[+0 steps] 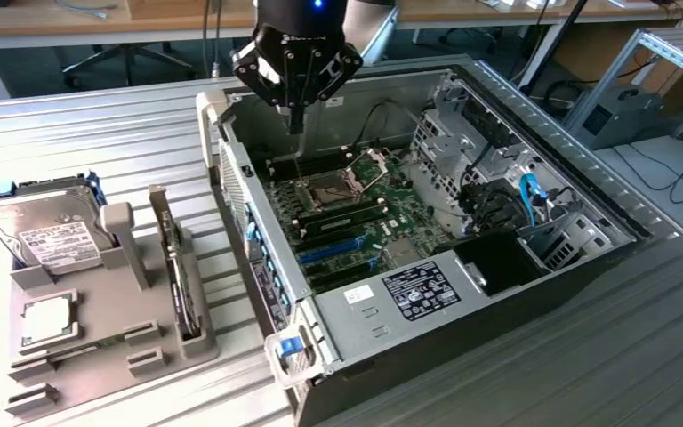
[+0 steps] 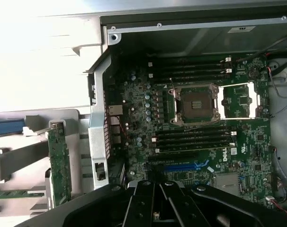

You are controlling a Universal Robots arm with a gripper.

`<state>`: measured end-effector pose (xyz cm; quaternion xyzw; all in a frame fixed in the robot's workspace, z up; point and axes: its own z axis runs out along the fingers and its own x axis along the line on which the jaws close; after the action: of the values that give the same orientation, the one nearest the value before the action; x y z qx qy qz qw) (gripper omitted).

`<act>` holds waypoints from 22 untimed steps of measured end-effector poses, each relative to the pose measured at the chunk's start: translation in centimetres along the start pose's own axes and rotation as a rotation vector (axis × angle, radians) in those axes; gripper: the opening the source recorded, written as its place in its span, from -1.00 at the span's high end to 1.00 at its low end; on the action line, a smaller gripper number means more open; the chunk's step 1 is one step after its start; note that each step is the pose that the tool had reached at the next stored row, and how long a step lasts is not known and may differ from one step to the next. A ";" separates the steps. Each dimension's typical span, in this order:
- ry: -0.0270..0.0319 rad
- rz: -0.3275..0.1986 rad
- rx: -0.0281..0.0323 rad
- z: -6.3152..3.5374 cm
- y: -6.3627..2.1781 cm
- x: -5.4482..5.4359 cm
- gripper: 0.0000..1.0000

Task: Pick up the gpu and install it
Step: 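Reach for the gpu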

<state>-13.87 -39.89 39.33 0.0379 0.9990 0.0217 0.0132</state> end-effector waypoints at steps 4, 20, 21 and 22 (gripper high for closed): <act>0.0000 0.000 0.0000 -0.01 -0.02 0.3 0.79; 0.0000 0.000 0.0001 -0.04 -0.11 1.5 0.79; 0.0000 0.000 0.0000 -0.04 -0.12 1.6 0.79; 0.0000 0.000 0.0000 -0.05 -0.12 1.6 0.79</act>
<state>-15.51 -39.89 39.33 0.0379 0.9990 0.0217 0.0132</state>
